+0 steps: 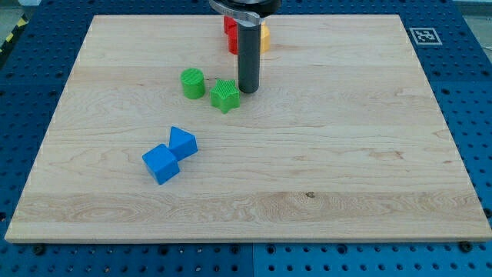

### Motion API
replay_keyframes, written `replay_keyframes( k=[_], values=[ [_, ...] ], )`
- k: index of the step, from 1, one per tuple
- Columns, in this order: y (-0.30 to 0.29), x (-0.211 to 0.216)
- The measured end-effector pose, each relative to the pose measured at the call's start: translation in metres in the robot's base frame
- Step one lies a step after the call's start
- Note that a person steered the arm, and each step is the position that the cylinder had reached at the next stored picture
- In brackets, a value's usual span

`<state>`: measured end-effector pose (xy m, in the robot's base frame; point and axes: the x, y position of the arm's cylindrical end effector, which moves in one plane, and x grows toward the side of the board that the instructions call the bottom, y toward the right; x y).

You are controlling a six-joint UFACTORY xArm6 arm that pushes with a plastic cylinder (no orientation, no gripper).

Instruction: Move the green circle towards top left

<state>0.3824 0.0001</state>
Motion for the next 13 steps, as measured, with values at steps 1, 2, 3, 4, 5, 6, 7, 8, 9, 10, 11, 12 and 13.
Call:
replay_keyframes(
  k=[1, 2, 3, 4, 5, 6, 7, 8, 9, 10, 11, 12, 13],
  values=[
    [0.011, 0.021],
    [-0.013, 0.052],
    [-0.027, 0.062],
    [-0.027, 0.062],
    [-0.051, 0.063],
    [-0.074, 0.027],
    [-0.068, -0.008],
    [-0.069, -0.013],
    [-0.084, -0.016],
    [-0.1, -0.027],
    [-0.121, -0.027],
    [-0.144, -0.023],
    [-0.149, -0.037]
  ],
)
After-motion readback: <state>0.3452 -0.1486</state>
